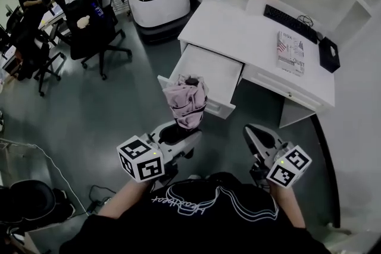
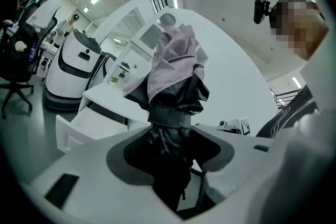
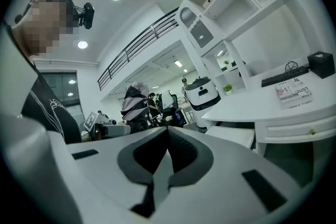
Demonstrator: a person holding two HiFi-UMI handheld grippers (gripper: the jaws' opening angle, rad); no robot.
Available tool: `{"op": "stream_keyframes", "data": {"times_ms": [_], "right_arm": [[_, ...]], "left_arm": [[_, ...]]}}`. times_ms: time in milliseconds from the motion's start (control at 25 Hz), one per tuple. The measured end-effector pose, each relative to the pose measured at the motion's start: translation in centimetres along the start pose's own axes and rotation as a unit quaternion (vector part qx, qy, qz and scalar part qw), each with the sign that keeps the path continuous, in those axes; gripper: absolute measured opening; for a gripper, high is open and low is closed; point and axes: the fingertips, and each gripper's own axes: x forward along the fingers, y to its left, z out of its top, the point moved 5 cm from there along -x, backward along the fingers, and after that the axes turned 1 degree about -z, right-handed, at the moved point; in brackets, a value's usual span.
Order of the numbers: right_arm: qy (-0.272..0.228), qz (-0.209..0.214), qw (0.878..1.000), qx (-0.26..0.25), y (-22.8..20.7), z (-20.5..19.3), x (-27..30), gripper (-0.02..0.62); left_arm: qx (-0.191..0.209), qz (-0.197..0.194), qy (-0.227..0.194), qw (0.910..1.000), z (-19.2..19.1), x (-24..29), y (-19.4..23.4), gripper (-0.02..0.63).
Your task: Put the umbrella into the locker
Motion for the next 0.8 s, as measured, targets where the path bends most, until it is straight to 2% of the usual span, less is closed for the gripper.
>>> {"op": "stream_keyframes", "data": {"times_ms": [280, 520, 800], "right_arm": [[-0.003, 0.005, 1.000, 0.009, -5.7, 2.5, 2.1, 0.003], [0.000, 0.018, 1.000, 0.013, -11.3, 5.6, 4.3, 0.003], [-0.003, 0.032, 0.999, 0.022, -16.9, 7.9, 6.0, 0.003]], "left_arm": [[-0.008, 0.007, 0.008, 0.9999, 2.3, 5.0, 2.5, 0.209], [0.016, 0.031, 0.026, 0.9991, 5.2, 9.9, 4.6, 0.209], [0.093, 0.078, 0.083, 0.9891, 7.8, 15.3, 7.3, 0.209]]}}
